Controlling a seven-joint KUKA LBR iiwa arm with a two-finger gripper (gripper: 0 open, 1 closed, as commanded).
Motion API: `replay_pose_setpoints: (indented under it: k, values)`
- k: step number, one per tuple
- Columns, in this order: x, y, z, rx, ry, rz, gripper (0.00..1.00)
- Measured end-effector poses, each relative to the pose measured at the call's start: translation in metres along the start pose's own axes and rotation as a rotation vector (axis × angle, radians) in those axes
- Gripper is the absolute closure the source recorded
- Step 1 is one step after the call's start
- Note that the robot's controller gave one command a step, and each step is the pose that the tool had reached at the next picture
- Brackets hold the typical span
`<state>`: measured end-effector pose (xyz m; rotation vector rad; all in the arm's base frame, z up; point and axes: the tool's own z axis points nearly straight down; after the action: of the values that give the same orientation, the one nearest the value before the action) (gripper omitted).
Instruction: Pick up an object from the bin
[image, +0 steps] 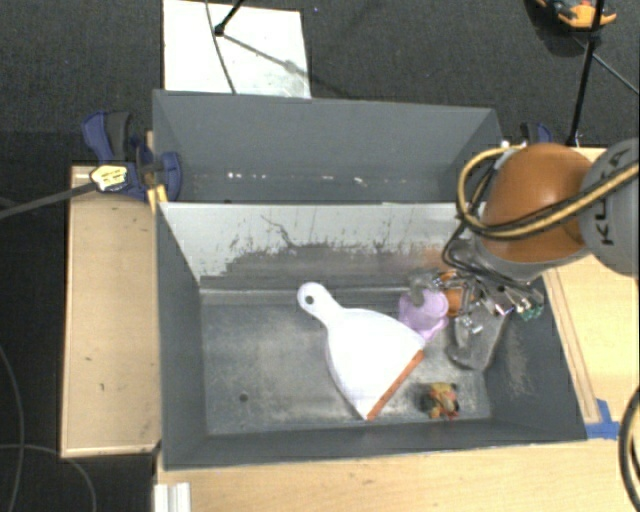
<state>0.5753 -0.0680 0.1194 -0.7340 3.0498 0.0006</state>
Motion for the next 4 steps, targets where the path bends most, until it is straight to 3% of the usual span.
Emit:
replay_pose_setpoints:
  k: [1, 2, 3, 4]
  values:
    - [0.004, 0.0, 0.014, 0.001, -0.001, -0.294, 0.0]
    - [-0.008, -0.003, 0.036, 0.004, -0.012, -0.474, 0.0]
    - [-0.007, -0.004, 0.054, -0.004, 0.0, -0.597, 1.0]
    - [-0.007, -0.005, 0.049, -0.001, -0.001, -0.626, 1.0]
